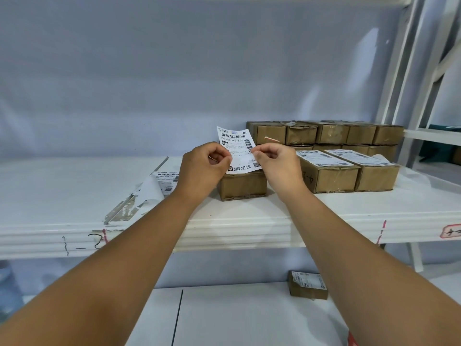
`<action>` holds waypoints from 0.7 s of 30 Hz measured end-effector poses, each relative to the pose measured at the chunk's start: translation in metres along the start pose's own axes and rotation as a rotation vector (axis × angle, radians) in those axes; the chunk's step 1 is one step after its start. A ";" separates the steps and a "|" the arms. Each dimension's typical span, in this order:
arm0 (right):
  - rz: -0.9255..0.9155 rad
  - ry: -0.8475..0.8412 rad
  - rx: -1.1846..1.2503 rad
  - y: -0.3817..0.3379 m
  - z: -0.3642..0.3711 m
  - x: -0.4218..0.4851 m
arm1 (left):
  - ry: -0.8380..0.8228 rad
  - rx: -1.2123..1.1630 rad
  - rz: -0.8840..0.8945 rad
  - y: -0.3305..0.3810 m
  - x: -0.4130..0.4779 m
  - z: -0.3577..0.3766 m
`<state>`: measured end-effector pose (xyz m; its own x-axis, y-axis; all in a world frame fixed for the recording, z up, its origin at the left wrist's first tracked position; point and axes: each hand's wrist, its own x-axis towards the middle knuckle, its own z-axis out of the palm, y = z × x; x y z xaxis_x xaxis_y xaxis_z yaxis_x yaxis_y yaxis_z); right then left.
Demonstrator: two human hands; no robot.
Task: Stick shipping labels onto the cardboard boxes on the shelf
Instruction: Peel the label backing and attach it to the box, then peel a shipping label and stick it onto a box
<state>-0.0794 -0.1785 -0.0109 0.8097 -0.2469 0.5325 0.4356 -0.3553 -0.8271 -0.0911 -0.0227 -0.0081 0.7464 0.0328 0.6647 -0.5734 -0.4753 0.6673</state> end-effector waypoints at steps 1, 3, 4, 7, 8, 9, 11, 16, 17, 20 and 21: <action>-0.005 0.002 -0.006 0.000 0.000 0.000 | 0.000 0.000 0.004 0.000 0.000 0.000; -0.015 0.009 -0.027 0.000 0.000 -0.001 | -0.002 -0.001 0.009 0.000 0.000 0.000; -0.018 0.013 -0.044 -0.001 0.000 -0.001 | -0.003 0.000 0.011 0.001 -0.001 0.000; -0.028 0.020 -0.081 -0.001 0.001 -0.002 | -0.010 0.006 0.021 0.001 -0.001 0.000; -0.033 0.019 -0.084 -0.002 0.001 -0.003 | -0.020 0.006 0.025 0.001 -0.002 0.000; -0.036 0.015 -0.087 -0.002 0.001 -0.003 | -0.034 0.011 0.032 0.001 -0.002 0.000; -0.047 0.001 -0.110 -0.003 0.001 -0.005 | -0.057 0.027 0.048 0.001 -0.003 0.000; -0.081 -0.008 -0.173 -0.005 0.001 -0.006 | -0.064 0.033 0.065 0.002 -0.004 0.000; -0.087 -0.009 -0.192 -0.005 0.000 -0.007 | -0.064 0.040 0.074 0.001 -0.004 0.001; -0.093 -0.018 -0.219 -0.006 0.000 -0.008 | -0.064 0.090 0.115 0.001 -0.004 0.001; -0.094 -0.022 -0.222 -0.007 0.000 -0.009 | -0.064 0.111 0.131 0.000 -0.004 0.001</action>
<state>-0.0895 -0.1743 -0.0100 0.7791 -0.1843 0.5992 0.4145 -0.5656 -0.7129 -0.0940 -0.0236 -0.0106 0.6897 -0.0899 0.7185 -0.6289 -0.5661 0.5329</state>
